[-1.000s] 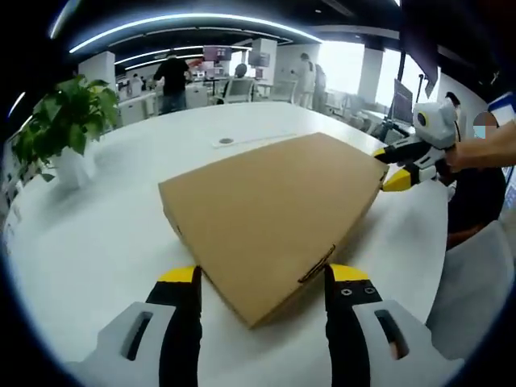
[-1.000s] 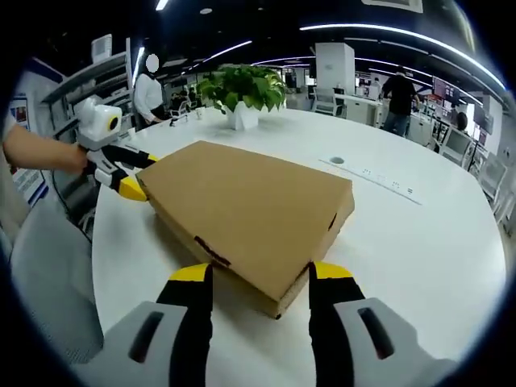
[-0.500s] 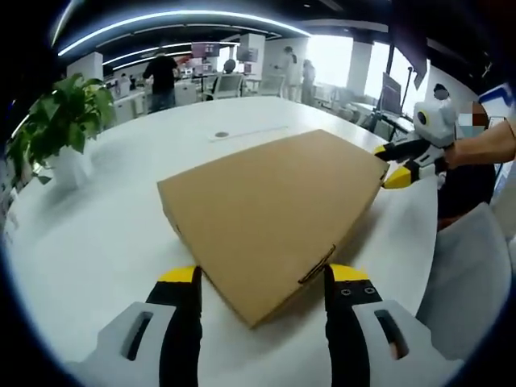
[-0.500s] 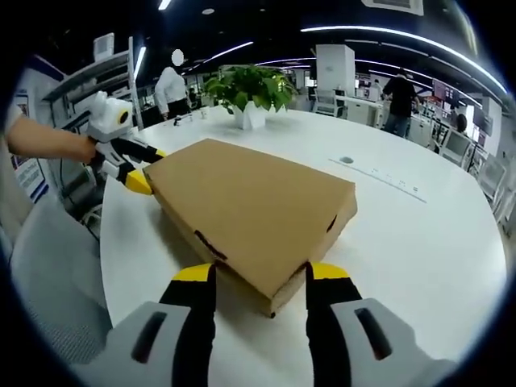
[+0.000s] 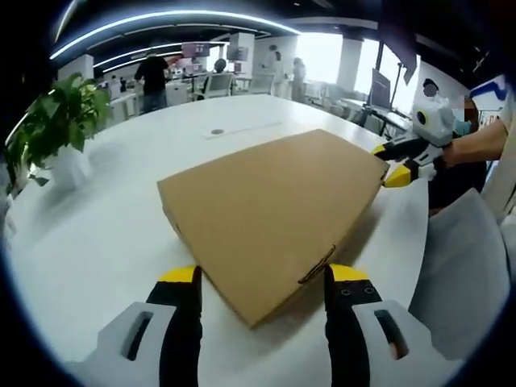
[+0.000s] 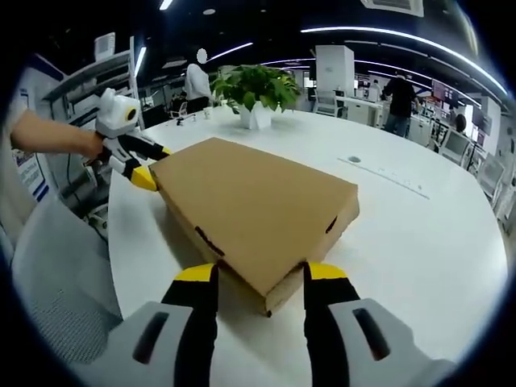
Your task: Operate the shoe box by opening the lid, removing the specified soft item, and placing it in the target area until the item is outside and the box remains undamaged.
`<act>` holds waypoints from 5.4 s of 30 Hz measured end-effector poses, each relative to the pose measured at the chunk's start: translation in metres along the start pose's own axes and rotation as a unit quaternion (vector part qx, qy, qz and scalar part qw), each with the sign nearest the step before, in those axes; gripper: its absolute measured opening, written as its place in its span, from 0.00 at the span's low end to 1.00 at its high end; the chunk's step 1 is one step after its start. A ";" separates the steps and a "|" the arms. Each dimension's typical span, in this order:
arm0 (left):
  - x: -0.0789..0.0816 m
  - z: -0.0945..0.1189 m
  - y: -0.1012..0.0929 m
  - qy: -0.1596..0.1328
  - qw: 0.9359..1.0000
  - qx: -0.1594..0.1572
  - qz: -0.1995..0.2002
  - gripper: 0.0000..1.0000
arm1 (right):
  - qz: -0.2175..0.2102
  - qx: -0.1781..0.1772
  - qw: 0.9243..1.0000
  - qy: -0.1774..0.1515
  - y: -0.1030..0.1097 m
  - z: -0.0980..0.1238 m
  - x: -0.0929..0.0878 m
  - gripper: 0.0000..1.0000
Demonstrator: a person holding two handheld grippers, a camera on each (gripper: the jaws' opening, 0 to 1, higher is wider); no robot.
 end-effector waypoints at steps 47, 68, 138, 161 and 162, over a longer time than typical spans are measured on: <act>-0.035 0.045 -0.005 0.006 1.000 0.016 0.003 0.61 | -0.014 -0.006 0.999 -0.033 0.051 0.004 -0.008 0.39; -0.041 0.053 -0.013 -0.014 0.998 0.057 0.005 0.51 | -0.026 -0.027 0.999 -0.036 0.056 0.008 -0.013 0.32; 0.071 0.089 0.019 -0.079 0.987 0.129 -0.054 0.17 | 0.056 -0.020 0.995 -0.080 0.026 0.024 0.106 0.30; 0.100 0.075 0.051 -0.093 0.982 0.161 -0.046 0.01 | 0.068 -0.030 0.994 -0.085 0.000 0.008 0.131 0.27; 0.100 0.074 0.051 -0.095 0.982 0.160 -0.044 0.01 | 0.068 -0.031 0.993 -0.086 -0.002 0.008 0.131 0.27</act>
Point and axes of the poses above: the point that each gripper's makers call its tool centre point, and the gripper's own axes: z roughly backward along the fingers, y roughly to its left, x roughly out of its top, the point moved 8 cm from there along z, roughly backward along the fingers, and after that the axes turned 10 degrees about -y, right-handed, at the moved point
